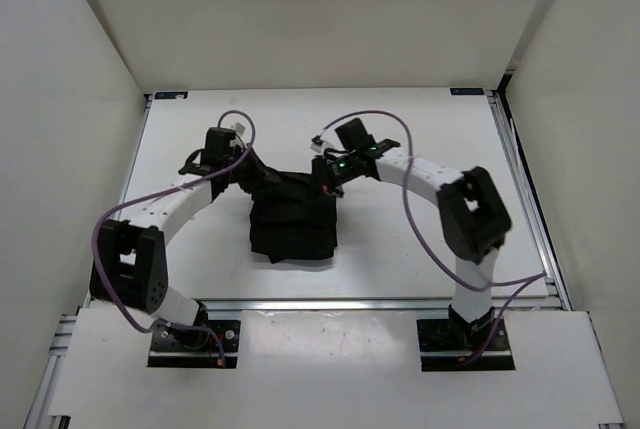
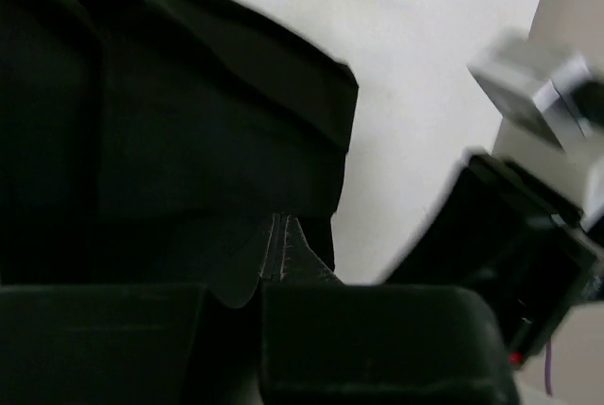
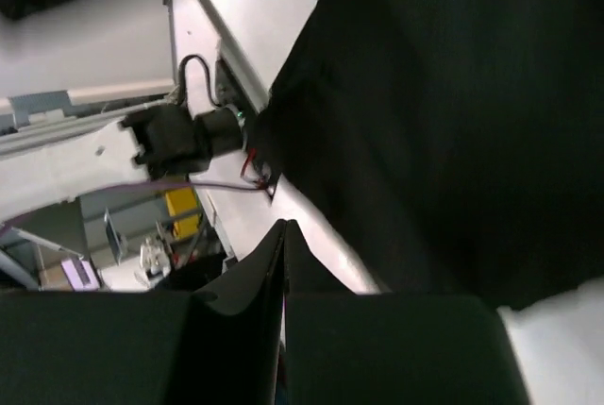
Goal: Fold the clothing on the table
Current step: Fold the skirt
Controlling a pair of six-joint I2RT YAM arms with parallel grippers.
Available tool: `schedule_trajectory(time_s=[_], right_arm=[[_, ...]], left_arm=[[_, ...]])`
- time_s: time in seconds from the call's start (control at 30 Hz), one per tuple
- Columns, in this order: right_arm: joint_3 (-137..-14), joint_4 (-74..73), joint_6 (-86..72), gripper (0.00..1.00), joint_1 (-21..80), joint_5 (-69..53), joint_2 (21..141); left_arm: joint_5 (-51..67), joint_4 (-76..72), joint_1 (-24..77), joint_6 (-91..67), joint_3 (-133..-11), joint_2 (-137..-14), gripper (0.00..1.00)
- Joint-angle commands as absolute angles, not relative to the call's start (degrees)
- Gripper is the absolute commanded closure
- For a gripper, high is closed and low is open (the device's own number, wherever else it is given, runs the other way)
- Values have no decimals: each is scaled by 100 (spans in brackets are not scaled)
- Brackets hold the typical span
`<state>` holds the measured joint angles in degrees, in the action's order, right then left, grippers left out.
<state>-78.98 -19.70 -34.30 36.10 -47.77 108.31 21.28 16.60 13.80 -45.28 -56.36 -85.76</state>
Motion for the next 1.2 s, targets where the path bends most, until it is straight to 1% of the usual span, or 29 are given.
schedule_trajectory(time_s=[0.0,0.07,0.13,0.2,0.27,0.37,0.43,0.5,0.6,0.7,0.77,0.83,0.87,0.93,1.0,1.03,1.1,1.13,1.17], right_arm=[[-8804,-2398,-2972,100,3980,-4957,11556],[-9008,-2661,-2779,100,4226,-5079,12021],[-9018,-2777,-2655,100,4437,-5150,12084],[-8633,-2900,-2488,100,4631,-5334,11936],[-8141,-2865,-2443,99,4746,-5440,11551],[-7270,-2891,-2382,100,4702,-5625,11032],[-6665,-3136,-2198,100,4711,-5870,10829],[-6241,-3295,-2057,100,4833,-5792,10478],[-5679,-3104,-2197,100,4755,-5547,9969],[-6220,-3408,-2171,100,4300,-4977,9730],[-6844,-3533,-2241,100,3983,-4905,9791],[-7117,-3420,-2398,100,3561,-4808,9844],[-7171,-3262,-2556,100,3455,-4686,9852],[-7041,-2921,-2898,98,3043,-4274,9503],[-6350,-2245,-3495,97,2596,-3930,9055],[-6163,-2093,-3620,95,2262,-3894,8670],[-5383,-1409,-3884,92,1648,-3954,7931],[-5196,-1371,-3815,89,1261,-3981,7806],[-5142,-1441,-3736,88,926,-3981,7570]], left_arm=[[2399,1259,1626,-4763,-5117,-8612,100],[2408,1081,1513,-4808,-4984,-8770,100],[2163,1212,1460,-4703,-5141,-8920,100],[1917,1396,1345,-4527,-5377,-9017,100],[1662,1642,1126,-4308,-5720,-9018,100],[1661,1810,723,-4140,-6072,-9114,100],[1748,1749,424,-4201,-6135,-9158,100],[1854,1714,203,-4227,-6126,-9123,100],[1916,1670,18,-4254,-6021,-9036,100],[2293,1625,157,-4359,-5697,-8799,100],[2119,1800,403,-4246,-5600,-8588,100],[1725,2046,877,-4131,-5503,-8386,100],[1679,2170,983,-4105,-5345,-8237,100],[1556,2258,1212,-4061,-5090,-7956,100],[1364,2503,1318,-3999,-4914,-7613,97],[1162,2714,1353,-3895,-4957,-7507,94],[898,3021,1380,-3727,-4948,-7104,73],[705,3180,1397,-3596,-4974,-6936,67],[581,3251,1371,-3525,-4983,-6856,55]])
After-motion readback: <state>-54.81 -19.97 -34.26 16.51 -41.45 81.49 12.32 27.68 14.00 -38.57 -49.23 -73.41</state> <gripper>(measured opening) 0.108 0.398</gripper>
